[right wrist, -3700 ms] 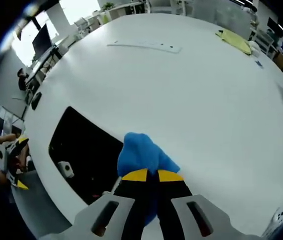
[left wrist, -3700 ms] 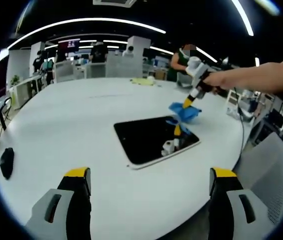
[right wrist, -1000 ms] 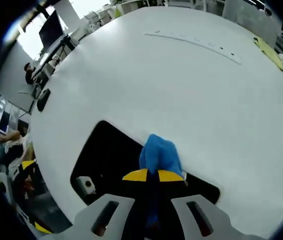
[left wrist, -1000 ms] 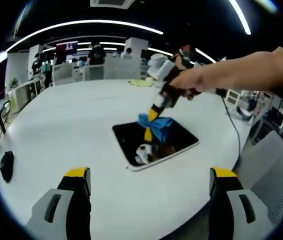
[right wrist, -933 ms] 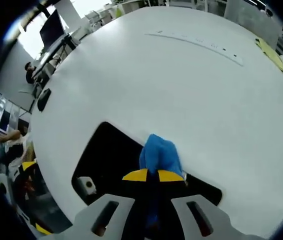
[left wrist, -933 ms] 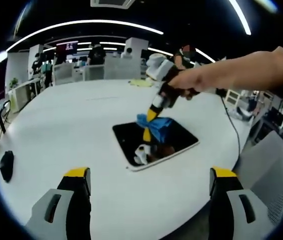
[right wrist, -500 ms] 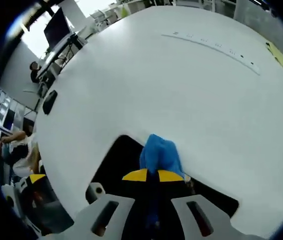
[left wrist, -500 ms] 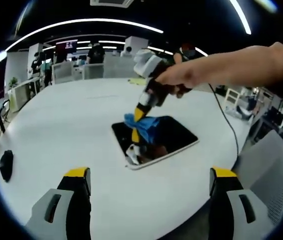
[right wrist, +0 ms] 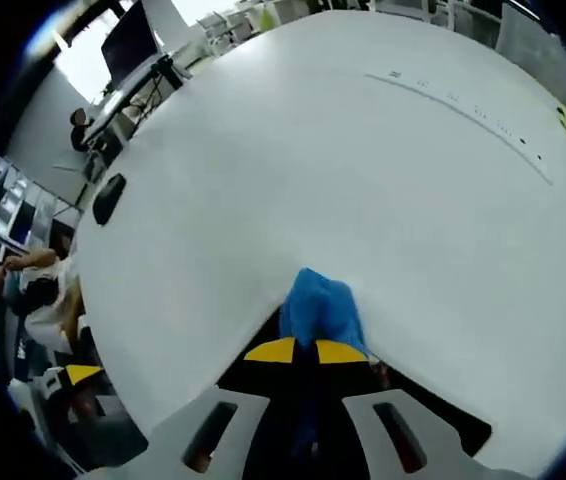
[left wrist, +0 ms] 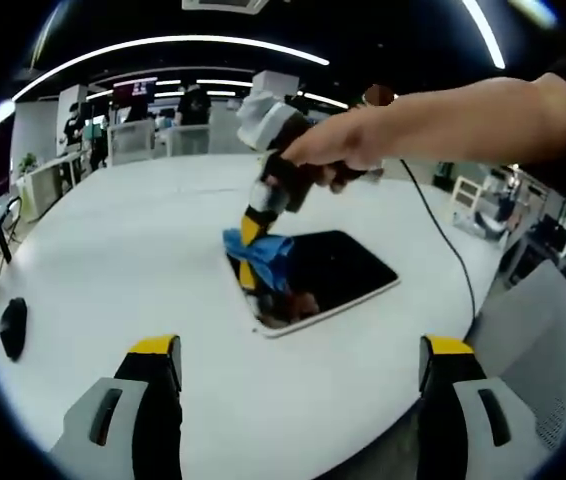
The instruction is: Wipe the mirror surface with the cleaning cloth until all visible marks leave the cleaned area.
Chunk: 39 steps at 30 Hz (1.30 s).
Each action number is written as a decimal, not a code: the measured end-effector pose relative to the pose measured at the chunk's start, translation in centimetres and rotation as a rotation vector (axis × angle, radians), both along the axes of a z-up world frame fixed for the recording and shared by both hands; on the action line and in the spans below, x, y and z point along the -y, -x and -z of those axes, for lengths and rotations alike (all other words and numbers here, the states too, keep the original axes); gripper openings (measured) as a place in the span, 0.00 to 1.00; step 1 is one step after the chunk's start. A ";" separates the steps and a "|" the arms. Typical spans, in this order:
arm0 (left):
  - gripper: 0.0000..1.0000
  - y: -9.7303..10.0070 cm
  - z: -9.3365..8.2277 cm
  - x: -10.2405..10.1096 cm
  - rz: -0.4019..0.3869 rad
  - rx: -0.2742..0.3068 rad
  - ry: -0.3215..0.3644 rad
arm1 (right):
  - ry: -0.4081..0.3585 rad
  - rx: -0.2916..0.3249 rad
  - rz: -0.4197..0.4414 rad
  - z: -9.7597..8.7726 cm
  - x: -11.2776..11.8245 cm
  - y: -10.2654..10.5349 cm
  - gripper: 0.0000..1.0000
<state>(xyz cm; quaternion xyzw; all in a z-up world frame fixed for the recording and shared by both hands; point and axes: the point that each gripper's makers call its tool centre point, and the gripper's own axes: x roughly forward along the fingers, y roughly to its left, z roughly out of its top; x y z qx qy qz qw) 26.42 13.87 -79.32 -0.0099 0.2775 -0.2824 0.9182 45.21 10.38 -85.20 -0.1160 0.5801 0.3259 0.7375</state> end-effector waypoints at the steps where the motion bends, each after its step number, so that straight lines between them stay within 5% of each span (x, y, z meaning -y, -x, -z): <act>1: 0.99 0.0 0.0 0.0 0.001 -0.001 -0.001 | 0.003 0.002 -0.009 -0.1 -0.1 0.1 0.00; 39: 0.99 0.0 0.3 -0.1 0.004 -0.006 -0.003 | 0.011 0.045 -0.085 0.1 -1.1 1.7 0.00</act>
